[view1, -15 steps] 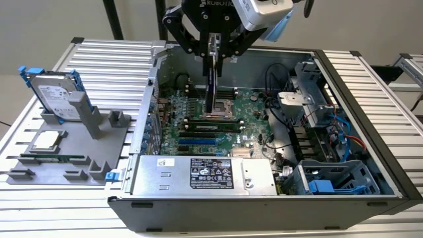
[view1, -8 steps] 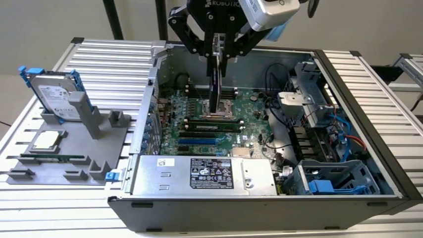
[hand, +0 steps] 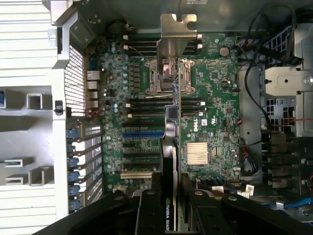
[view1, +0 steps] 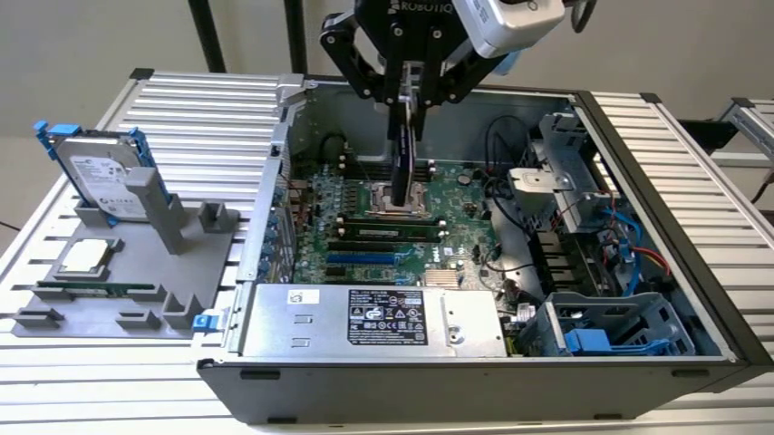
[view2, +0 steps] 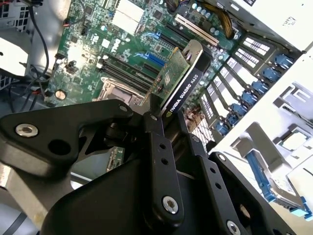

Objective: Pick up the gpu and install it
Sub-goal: 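Pick up the gpu and move the gpu toward the slot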

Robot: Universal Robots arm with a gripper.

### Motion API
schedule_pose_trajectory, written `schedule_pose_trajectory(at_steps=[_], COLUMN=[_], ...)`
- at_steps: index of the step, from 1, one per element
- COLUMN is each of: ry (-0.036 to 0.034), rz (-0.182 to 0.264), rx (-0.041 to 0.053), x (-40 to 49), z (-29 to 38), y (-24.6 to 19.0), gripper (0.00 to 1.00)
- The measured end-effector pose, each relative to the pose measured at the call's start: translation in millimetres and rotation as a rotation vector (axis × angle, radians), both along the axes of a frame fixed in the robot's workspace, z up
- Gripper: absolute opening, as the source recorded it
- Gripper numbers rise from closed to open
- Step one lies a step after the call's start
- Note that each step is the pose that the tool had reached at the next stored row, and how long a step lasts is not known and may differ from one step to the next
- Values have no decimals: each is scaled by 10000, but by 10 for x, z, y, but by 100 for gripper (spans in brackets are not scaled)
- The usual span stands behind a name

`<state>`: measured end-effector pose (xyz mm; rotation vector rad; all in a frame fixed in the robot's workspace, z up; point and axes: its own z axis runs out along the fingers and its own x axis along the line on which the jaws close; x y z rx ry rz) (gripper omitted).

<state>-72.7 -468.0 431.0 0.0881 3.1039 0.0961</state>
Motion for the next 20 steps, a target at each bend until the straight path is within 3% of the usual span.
schedule_pose_trajectory(at_steps=[6, 20], ry=[0, 5], rz=[0, 0], rx=[0, 0], x=[54, 57], z=[0, 0], y=[0, 0], gripper=[0, 0])
